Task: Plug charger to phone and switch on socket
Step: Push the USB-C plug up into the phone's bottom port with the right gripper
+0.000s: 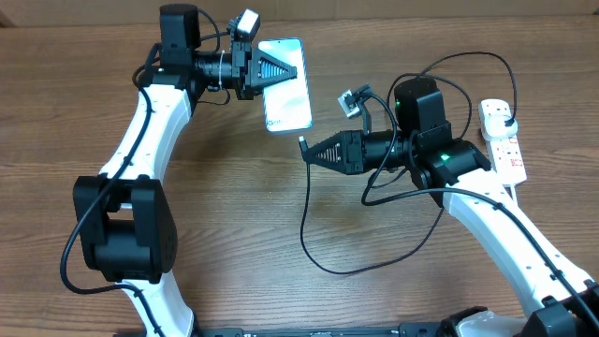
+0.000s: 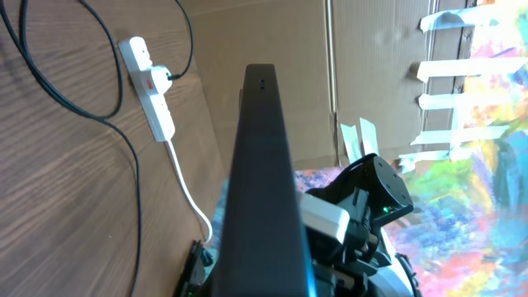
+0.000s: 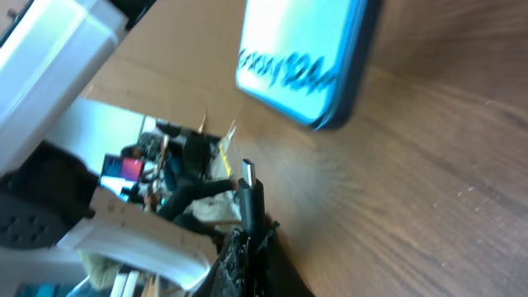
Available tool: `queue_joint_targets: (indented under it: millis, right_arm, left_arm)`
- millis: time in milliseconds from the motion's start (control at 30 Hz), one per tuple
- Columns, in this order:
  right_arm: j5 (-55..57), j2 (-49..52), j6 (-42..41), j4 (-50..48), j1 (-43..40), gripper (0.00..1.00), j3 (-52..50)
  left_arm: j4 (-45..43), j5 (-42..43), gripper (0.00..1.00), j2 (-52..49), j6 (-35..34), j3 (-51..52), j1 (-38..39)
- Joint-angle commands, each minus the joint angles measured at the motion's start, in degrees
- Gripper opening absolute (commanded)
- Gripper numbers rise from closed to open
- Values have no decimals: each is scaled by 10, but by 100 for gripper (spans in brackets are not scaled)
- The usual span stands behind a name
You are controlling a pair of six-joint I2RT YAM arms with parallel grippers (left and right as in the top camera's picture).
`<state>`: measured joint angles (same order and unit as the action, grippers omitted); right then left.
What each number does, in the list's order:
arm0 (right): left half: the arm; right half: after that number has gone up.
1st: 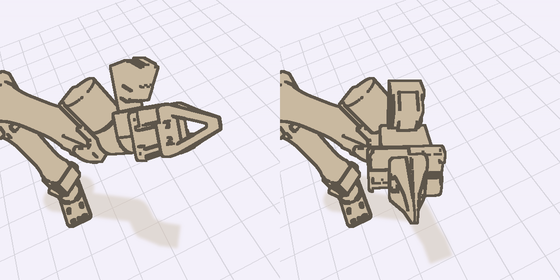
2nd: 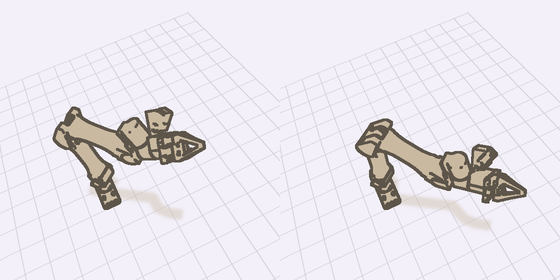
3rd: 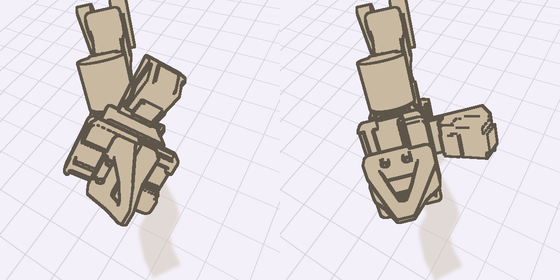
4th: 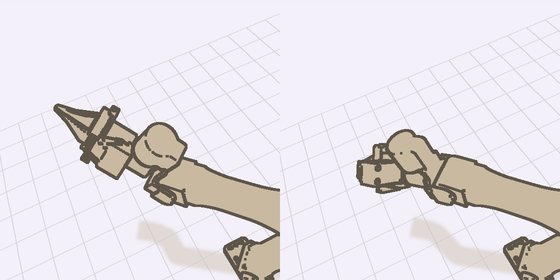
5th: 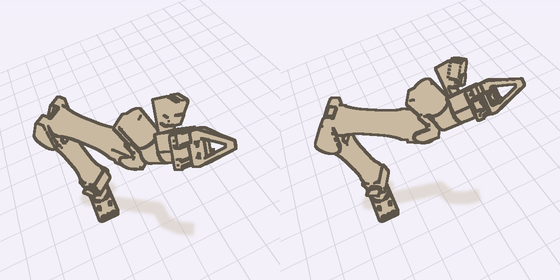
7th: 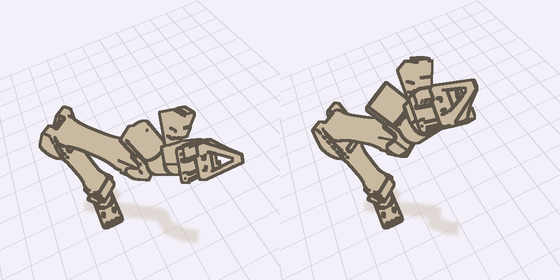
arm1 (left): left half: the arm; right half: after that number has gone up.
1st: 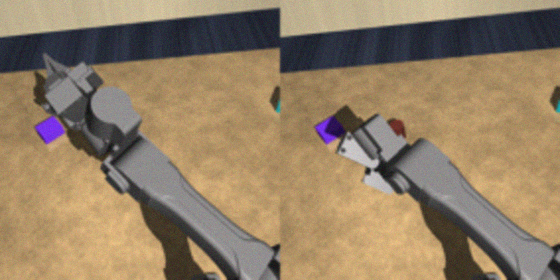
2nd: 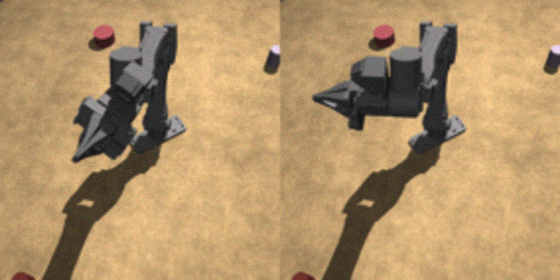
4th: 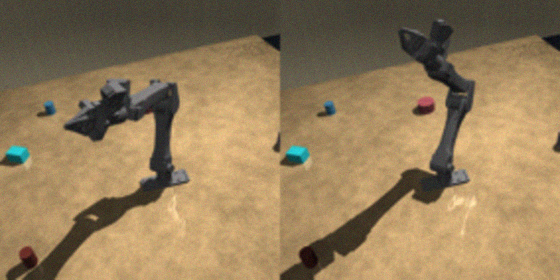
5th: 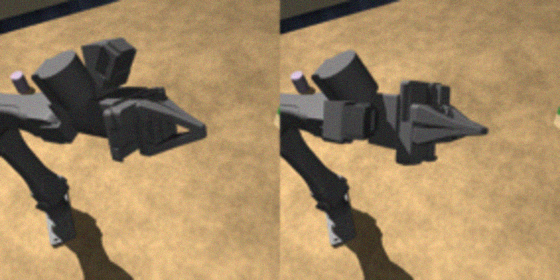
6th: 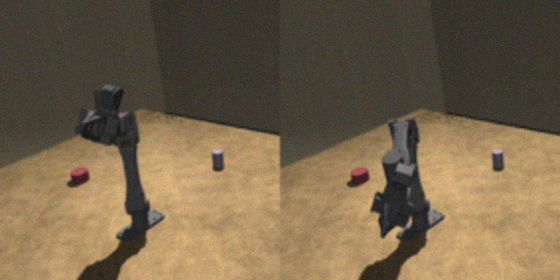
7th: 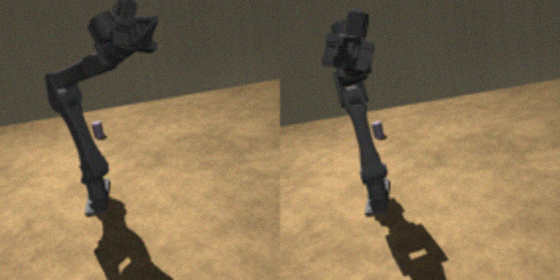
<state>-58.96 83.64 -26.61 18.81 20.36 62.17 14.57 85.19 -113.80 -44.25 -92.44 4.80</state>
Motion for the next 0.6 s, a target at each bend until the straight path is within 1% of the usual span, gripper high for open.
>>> queue_joint_targets:
  millis: [0,267,433,567]
  right_arm:
    - [21,-6,-37,-22,4,4,-2]
    - [43,-6,-39,-27,26,4,-2]
    - [52,-6,-42,-19,26,4,-2]
    - [80,-6,-63,-6,23,4,-2]
  left_arm:
    - [-3,24,4,6,-21,-3,5]
    - [-3,-31,4,6,-21,-3,18]
    - [-14,-30,4,6,-22,-3,19]
    - [-29,-26,4,6,-28,-3,18]
